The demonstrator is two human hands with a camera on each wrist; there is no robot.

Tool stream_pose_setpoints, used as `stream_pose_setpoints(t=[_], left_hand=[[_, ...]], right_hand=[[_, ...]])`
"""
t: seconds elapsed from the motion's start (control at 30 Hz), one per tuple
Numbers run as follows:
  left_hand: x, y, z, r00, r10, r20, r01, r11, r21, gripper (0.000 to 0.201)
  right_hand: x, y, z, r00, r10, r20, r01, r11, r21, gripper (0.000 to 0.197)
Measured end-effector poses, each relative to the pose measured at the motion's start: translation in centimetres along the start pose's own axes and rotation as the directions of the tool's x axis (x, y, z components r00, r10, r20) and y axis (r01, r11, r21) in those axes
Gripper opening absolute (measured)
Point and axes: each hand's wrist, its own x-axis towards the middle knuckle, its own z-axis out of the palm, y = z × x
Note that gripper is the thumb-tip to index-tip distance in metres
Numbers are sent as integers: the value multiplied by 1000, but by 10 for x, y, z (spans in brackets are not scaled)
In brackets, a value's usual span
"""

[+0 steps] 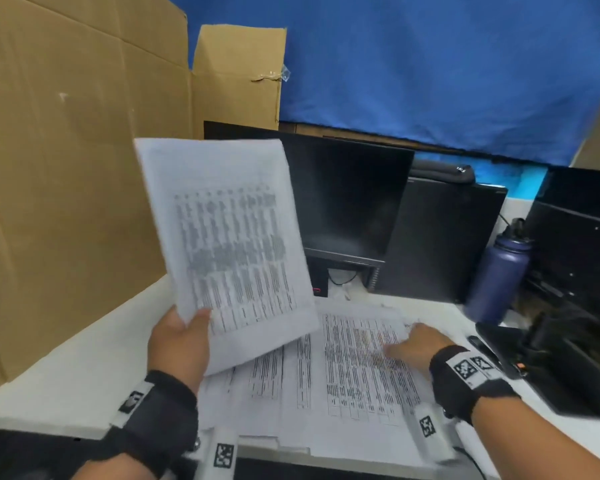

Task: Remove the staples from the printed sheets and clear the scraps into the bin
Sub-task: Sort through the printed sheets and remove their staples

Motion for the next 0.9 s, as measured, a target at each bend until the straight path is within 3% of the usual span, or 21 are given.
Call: stream_pose_setpoints(t=[0.07, 0.17, 0.3, 0.37, 0.5, 0.67, 0.8, 0.9], left_hand=[[7, 7, -8, 999, 9, -34, -11, 998, -69, 13], [17, 9, -17, 998, -4, -65, -4, 991, -132, 10], [26, 9, -24, 996, -3, -85, -10, 989, -148, 11], [28, 7, -25, 995, -1, -96, -13, 989, -145, 10], [27, 5, -22, 998, -8, -62, -2, 989, -147, 15], [26, 2, -23, 999, -20, -45, 15, 992, -125, 15], [30, 1, -26, 998, -34, -54, 28, 994, -109, 13], [33, 0, -29, 998, -28, -60, 21, 995, -102, 12]], right_hand=[[5, 4, 6, 995, 50, 88, -44, 997, -63, 69], [12, 1, 13, 995, 58, 80, -51, 995, -88, 78], [14, -12, 10, 997, -24, -74, 19, 997, -76, 47], [18, -18, 11, 996, -30, -81, 29, 999, -13, 36], [24, -30, 24, 997, -41, -65, 41, 999, -1, 54], [27, -43, 31, 1000, -20, 1, 20, 997, -77, 48], [33, -43, 24, 996, -44, -81, 54, 990, 133, 52], [30, -43, 6, 982, -105, -156, 143, 955, 259, 32]])
